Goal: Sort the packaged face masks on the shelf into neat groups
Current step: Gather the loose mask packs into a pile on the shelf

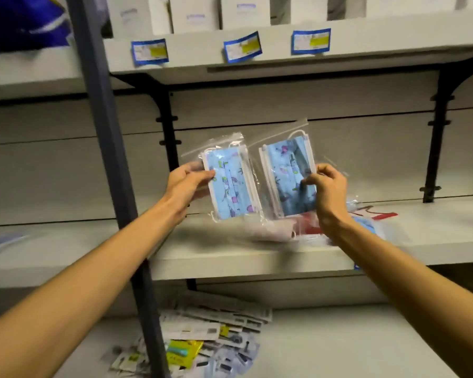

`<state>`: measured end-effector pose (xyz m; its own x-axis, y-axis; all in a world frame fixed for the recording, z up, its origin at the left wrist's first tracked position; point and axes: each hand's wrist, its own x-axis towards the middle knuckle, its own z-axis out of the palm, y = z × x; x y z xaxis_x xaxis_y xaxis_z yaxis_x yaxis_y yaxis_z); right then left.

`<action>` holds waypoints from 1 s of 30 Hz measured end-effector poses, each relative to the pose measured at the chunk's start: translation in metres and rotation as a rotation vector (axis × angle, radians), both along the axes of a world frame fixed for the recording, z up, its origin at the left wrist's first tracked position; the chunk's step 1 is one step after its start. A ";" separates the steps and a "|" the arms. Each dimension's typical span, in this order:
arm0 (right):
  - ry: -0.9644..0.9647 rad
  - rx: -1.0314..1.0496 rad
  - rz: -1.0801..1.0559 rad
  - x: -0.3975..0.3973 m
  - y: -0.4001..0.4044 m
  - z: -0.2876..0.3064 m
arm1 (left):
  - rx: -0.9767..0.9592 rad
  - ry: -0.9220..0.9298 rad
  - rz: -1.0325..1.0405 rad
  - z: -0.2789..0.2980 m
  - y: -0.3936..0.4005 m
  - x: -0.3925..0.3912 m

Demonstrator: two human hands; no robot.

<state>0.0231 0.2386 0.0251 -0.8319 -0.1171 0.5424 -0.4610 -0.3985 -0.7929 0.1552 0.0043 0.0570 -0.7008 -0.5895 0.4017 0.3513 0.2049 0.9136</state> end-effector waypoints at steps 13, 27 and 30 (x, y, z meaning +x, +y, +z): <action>0.067 0.210 0.267 0.194 -0.175 -0.046 | -0.108 -0.197 0.235 -0.048 -0.126 0.223; 0.086 0.414 0.417 0.248 -0.446 -0.078 | 0.442 -0.223 0.561 -0.079 -0.358 0.308; 0.070 0.483 0.454 0.244 -0.497 -0.074 | 0.480 -0.219 0.564 -0.075 -0.402 0.304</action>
<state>0.2675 -0.2588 -0.0491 -0.6072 -0.6909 0.3924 -0.3881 -0.1731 -0.9052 0.4593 -0.3979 -0.0181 -0.2763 -0.9557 -0.1014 0.1121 -0.1368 0.9842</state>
